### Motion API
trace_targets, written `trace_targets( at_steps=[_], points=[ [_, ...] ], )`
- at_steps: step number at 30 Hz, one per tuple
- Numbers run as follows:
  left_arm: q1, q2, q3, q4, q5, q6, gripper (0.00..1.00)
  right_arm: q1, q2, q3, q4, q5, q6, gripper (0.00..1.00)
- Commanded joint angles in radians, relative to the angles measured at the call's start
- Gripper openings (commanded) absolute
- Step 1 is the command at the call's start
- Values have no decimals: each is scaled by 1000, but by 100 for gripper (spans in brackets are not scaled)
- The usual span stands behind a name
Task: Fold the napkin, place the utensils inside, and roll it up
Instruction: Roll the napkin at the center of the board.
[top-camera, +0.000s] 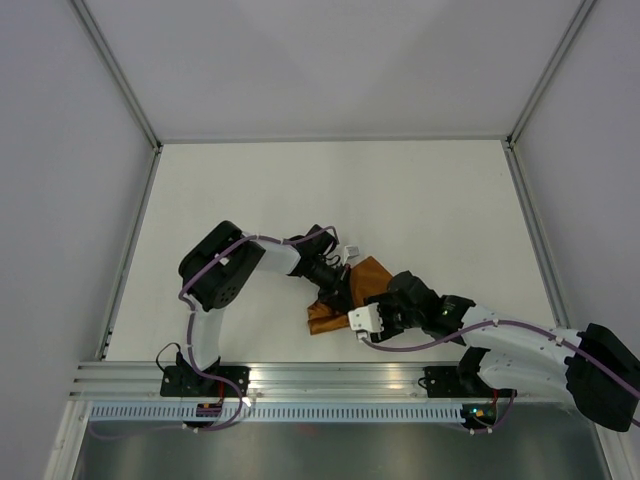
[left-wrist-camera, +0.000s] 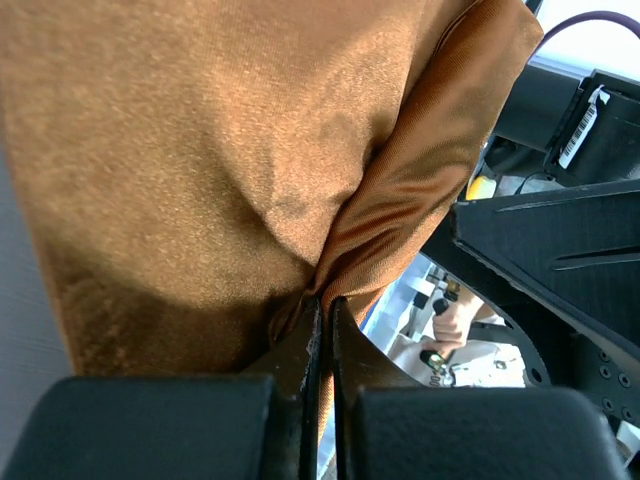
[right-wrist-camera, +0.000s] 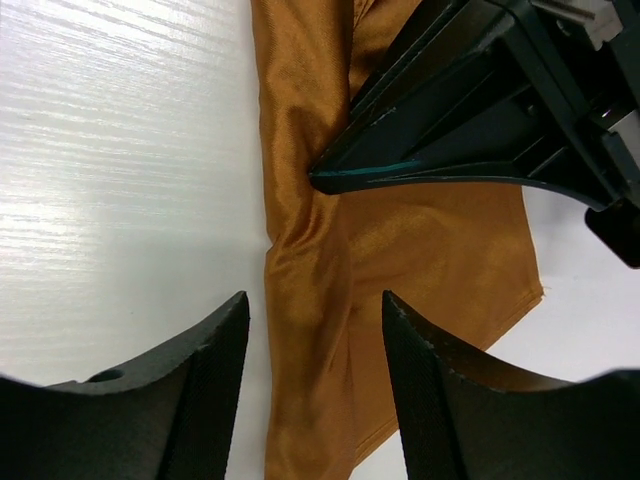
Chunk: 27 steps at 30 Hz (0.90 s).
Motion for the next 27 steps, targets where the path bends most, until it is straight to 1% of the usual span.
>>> trace_targets(
  at_steps=[1,2,4,7,12,14,15,19,20,24,25,27],
  points=[
    [-6,96,-53,-215,-271,7,2,22,27,-9,56,74,8,59],
    [-4,95,-51,-217,-269,8,2,25,42,-12,61,77,6,55],
    [-1,95,-53,-217,-268,8,2,28,50,-24,62,74,6,49],
    [2,95,-51,-219,-264,11,2,28,42,-47,67,69,6,47],
    [10,103,-45,-220,-257,10,2,26,38,-61,45,65,12,47],
    [13,104,-44,-222,-252,10,2,28,50,-72,55,74,14,43],
    [13,103,-44,-222,-252,10,2,26,56,-72,56,75,20,40],
    [25,87,-48,-214,-257,8,2,26,87,-77,58,81,44,3],
    [28,81,-57,-202,-257,2,2,23,90,-80,58,80,44,1],
    [56,32,-91,-156,-260,-27,3,-39,124,-63,24,2,22,0],
    [59,17,-102,-136,-260,-36,4,-87,139,-33,-13,-47,-9,1],
    [73,-12,-135,-75,-258,-67,8,-138,205,7,-86,-99,-43,0]
  ],
)
